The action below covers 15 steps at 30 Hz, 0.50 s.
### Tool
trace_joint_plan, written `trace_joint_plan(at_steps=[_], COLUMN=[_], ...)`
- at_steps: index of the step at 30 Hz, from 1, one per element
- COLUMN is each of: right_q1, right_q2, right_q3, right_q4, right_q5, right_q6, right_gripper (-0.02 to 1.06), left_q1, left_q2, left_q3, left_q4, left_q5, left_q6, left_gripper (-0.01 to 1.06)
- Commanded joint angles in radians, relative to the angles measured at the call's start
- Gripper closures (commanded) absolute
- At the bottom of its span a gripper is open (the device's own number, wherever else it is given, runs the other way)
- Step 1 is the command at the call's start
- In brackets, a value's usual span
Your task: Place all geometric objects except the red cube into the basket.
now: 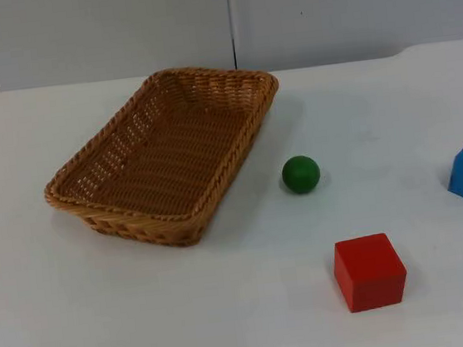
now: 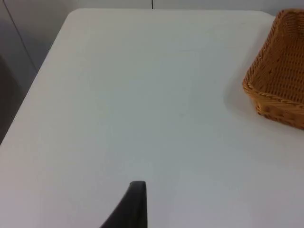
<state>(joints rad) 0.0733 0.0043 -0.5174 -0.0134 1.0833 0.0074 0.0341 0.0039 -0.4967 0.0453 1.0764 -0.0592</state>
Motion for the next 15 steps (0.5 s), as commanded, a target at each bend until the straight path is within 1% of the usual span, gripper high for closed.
trace_joint_plan(at_steps=[1, 4, 9, 10, 14, 15], right_q1=[-0.008, -0.008, -0.008, -0.008, -0.008, -0.008], right_q2=[-0.004, 0.019, 0.189, 0.189, 0.353, 0.353], right_q3=[-0.011, -0.038, -0.11, -0.11, -0.13, -0.13], right_q4=[0.002, 0.013, 0.013, 0.013, 0.013, 0.013], right_q5=[-0.016, -0.028, -0.052, -0.052, -0.135, -0.135], right_q6=[0.0, 0.0, 0.0, 0.0, 0.0, 0.0], right_gripper=[-0.01, -0.01, -0.01, -0.01, -0.01, -0.01], left_q1=[0.003, 0.003, 0.003, 0.003, 0.003, 0.003], left_q2=[0.013, 0.055, 0.211, 0.211, 0.371, 0.371], left_q3=[0.002, -0.012, -0.073, -0.073, -0.117, -0.117], left_q4=[0.008, -0.015, -0.069, -0.069, -0.078, -0.078], left_q5=[-0.003, -0.014, -0.06, -0.06, -0.086, -0.086], left_q6=[0.003, 0.003, 0.003, 0.003, 0.003, 0.003], left_gripper=[0.0, 0.0, 0.0, 0.0, 0.0, 0.0])
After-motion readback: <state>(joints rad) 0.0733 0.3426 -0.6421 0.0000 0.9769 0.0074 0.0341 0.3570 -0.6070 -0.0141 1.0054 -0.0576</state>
